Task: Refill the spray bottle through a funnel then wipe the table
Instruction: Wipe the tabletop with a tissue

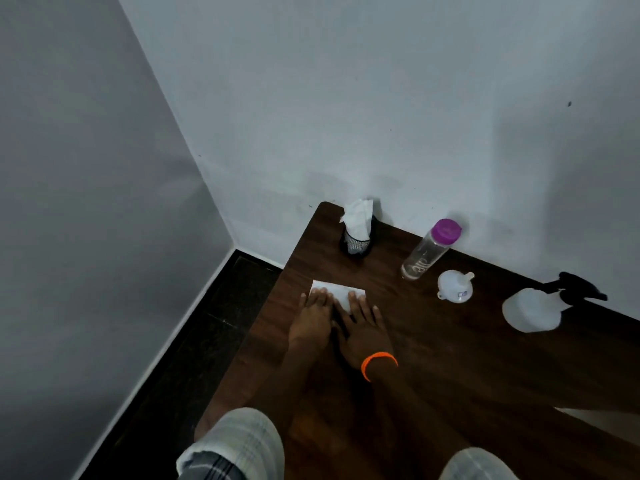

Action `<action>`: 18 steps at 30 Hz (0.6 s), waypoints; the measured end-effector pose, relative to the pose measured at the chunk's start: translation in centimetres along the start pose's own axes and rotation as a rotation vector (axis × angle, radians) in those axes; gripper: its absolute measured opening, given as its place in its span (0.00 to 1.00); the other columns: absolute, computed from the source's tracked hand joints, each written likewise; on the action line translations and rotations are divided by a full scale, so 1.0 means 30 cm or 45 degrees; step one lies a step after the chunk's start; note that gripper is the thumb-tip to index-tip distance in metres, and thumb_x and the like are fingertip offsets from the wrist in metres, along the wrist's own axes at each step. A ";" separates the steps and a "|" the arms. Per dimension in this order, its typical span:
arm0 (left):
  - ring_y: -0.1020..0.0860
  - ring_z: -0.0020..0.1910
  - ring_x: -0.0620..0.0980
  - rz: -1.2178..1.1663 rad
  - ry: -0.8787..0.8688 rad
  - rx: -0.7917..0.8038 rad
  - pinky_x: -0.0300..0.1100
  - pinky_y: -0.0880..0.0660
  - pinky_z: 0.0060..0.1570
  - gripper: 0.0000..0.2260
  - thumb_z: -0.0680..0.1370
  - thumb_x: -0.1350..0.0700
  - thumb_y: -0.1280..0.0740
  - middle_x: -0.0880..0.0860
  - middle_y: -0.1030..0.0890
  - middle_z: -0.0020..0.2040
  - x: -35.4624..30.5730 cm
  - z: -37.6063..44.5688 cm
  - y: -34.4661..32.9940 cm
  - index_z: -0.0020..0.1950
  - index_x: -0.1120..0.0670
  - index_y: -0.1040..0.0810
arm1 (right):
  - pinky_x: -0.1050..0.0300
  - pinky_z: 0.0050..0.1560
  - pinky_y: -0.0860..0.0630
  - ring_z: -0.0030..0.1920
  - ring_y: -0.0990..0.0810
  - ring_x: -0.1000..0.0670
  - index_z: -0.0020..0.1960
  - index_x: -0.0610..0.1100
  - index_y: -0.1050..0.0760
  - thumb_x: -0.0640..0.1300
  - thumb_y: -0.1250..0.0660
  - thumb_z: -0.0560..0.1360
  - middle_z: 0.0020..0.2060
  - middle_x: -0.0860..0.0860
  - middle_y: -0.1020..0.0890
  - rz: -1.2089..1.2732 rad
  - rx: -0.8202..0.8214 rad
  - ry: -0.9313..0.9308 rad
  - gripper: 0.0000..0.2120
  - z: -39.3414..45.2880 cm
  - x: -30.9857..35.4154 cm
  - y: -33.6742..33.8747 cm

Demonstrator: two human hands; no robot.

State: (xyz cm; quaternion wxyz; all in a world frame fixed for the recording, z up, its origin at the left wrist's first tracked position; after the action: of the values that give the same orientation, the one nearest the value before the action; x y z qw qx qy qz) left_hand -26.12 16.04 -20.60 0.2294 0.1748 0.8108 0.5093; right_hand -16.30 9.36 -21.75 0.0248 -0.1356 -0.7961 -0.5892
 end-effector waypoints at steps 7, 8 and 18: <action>0.53 0.83 0.55 0.033 -0.105 -0.002 0.53 0.59 0.80 0.28 0.85 0.52 0.45 0.58 0.49 0.84 -0.021 0.210 0.071 0.83 0.57 0.50 | 0.44 0.79 0.57 0.82 0.54 0.46 0.81 0.60 0.54 0.64 0.66 0.76 0.82 0.50 0.52 0.047 -0.093 -0.065 0.33 0.150 -0.090 0.083; 0.53 0.83 0.55 0.034 -0.114 -0.007 0.53 0.58 0.80 0.28 0.85 0.53 0.45 0.58 0.49 0.84 -0.035 0.228 0.078 0.83 0.57 0.49 | 0.44 0.79 0.57 0.82 0.54 0.46 0.81 0.60 0.53 0.64 0.66 0.76 0.82 0.50 0.51 0.059 -0.109 -0.070 0.34 0.160 -0.106 0.094; 0.55 0.83 0.57 0.042 -0.228 0.003 0.53 0.57 0.81 0.27 0.86 0.55 0.46 0.59 0.51 0.84 -0.180 0.226 0.071 0.83 0.57 0.50 | 0.43 0.80 0.57 0.82 0.58 0.47 0.81 0.61 0.60 0.65 0.68 0.76 0.82 0.50 0.57 0.066 -0.044 -0.174 0.33 0.091 -0.223 0.101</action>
State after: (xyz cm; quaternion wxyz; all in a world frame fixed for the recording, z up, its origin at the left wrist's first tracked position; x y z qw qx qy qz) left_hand -17.79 19.19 -20.15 0.2923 0.2333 0.7846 0.4944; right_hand -8.80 11.49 -21.10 -0.0167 -0.1965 -0.7819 -0.5914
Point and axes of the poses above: each hand's wrist, its own z-axis towards the middle knuckle, its own y-axis out of the back of the hand, x = y × z, the point moved 7 cm from there along z, towards the middle knuckle
